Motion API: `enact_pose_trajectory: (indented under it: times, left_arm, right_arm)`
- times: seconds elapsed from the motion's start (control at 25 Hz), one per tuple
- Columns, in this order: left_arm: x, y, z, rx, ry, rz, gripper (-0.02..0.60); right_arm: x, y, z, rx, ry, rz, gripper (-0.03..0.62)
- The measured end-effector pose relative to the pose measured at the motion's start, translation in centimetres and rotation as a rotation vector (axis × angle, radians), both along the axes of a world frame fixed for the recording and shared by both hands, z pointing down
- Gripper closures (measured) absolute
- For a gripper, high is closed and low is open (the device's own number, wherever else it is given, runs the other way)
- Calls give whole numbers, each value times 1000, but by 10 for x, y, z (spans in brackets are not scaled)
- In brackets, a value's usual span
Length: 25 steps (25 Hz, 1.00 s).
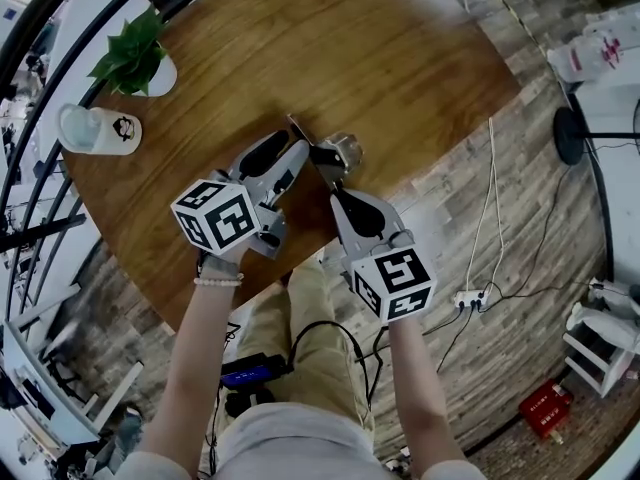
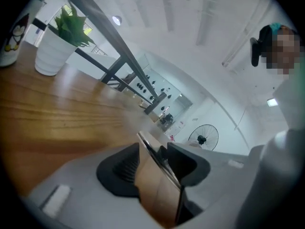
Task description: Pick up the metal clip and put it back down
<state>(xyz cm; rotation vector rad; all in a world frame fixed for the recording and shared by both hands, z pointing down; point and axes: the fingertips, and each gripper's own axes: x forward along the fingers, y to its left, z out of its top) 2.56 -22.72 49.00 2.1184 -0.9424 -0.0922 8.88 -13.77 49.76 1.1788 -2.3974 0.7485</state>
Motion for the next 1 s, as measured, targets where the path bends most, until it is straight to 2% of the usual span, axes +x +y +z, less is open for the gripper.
enact_pose_trajectory:
  times: [0.08,0.2,0.56,1.0]
  left_arm:
    - [-3,-2,-3,-9,43,-19,407]
    - [-5,-4,-6,-15,67,-26,405]
    - [-10,0,-29,17,70,-19,410]
    - [-21,12,-79,91,56,-33,410]
  right_arm:
    - [-1,1,-1,6,6,-9,562]
    - [-5,4,-3,11,6,-21,562]
    - [-12,9,-24,54,-1,-27,563]
    - [-22,20,-68,143,20,-46,563]
